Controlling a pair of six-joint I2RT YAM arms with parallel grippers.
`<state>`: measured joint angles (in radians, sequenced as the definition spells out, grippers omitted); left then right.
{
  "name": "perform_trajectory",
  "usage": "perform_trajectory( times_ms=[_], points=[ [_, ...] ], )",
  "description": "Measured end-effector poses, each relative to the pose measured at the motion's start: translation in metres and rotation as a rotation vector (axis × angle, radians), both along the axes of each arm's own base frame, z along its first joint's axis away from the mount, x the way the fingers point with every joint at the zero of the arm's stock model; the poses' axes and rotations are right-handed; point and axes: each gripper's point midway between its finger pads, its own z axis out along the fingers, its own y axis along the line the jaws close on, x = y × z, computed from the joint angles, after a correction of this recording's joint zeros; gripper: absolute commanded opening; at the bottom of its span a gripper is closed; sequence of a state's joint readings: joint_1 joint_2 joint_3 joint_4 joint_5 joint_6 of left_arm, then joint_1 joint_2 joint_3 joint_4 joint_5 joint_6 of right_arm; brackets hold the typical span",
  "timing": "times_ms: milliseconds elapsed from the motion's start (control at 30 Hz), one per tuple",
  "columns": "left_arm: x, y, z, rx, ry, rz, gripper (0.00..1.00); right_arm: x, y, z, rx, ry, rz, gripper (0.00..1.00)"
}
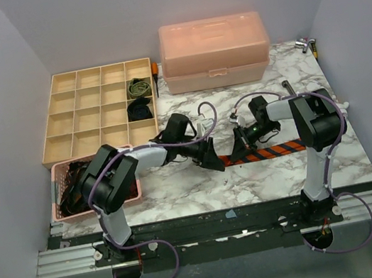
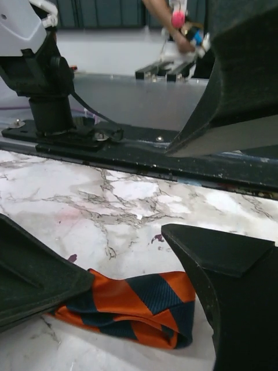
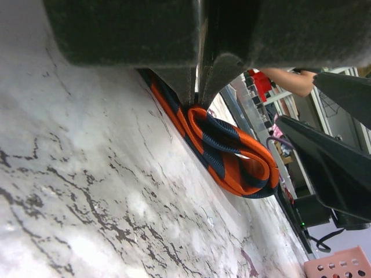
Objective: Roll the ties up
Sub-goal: Roll the tie at the center of the board.
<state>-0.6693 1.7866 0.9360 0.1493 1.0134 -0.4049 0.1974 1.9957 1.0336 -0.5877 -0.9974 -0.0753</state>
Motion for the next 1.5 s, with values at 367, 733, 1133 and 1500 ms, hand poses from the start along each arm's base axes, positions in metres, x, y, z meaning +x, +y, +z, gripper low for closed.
perform_trajectory(
  times_ms=[367, 733, 1133, 1500],
  points=[
    [0.010, -0.018, -0.009, -0.004, 0.201, 0.035, 0.44, 0.000, 0.000, 0.000, 0.000, 0.003, 0.000, 0.00],
    [0.020, -0.019, -0.060, 0.103, 0.374, 0.066, 0.42, 0.000, 0.000, 0.000, -0.001, 0.005, -0.002, 0.00],
    [0.016, -0.006, -0.027, 0.072, 0.222, 0.064, 0.73, 0.000, 0.000, 0.000, -0.001, 0.010, -0.005, 0.00],
    [0.030, 0.071, 0.117, 0.156, -0.829, 0.079, 0.99, 0.003, -0.001, 0.000, -0.031, -0.006, -0.011, 0.01]
  ],
)
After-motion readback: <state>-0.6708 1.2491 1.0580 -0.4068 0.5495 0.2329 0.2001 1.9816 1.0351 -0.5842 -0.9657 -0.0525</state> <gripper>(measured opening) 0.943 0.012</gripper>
